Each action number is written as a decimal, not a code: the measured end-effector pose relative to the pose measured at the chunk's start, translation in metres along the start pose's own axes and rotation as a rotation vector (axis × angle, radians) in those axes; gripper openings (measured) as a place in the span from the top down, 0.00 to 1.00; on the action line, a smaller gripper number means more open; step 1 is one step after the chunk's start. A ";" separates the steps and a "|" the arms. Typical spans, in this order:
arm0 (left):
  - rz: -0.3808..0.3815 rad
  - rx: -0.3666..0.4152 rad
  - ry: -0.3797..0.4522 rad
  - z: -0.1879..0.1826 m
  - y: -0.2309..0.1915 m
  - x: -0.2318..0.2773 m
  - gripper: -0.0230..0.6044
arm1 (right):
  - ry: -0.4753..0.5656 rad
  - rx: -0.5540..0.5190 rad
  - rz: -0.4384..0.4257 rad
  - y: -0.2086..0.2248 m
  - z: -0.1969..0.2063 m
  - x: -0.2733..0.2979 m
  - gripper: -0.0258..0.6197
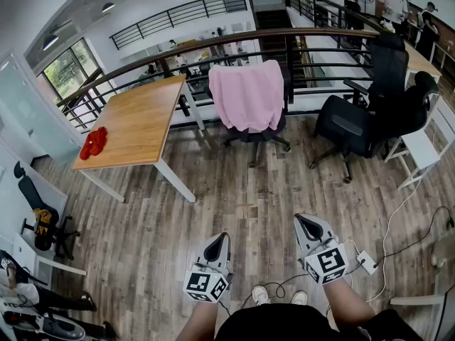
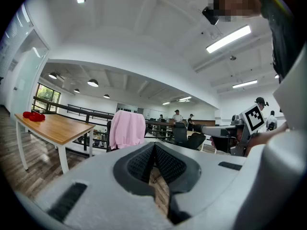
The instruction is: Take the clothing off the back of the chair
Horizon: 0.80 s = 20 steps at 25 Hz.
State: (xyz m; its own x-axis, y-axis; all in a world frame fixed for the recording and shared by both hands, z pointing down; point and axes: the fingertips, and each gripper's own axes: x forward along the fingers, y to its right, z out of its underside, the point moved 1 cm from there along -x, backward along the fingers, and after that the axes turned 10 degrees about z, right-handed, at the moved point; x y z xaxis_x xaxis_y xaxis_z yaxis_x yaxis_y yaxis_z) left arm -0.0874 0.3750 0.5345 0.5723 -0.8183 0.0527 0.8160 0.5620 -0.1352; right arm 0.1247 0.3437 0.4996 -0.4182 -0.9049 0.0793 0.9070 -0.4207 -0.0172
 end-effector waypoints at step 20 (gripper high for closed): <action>-0.001 0.061 0.014 -0.014 0.008 -0.021 0.94 | 0.033 0.045 0.001 -0.013 -0.010 -0.020 0.96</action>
State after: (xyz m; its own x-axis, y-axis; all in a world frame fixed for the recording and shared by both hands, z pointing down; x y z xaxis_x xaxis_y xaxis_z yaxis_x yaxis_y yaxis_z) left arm -0.0935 0.3950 0.5185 0.5709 -0.8201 0.0392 0.8201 0.5674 -0.0746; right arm 0.1204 0.3663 0.4888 -0.4177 -0.9074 0.0465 0.9086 -0.4168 0.0276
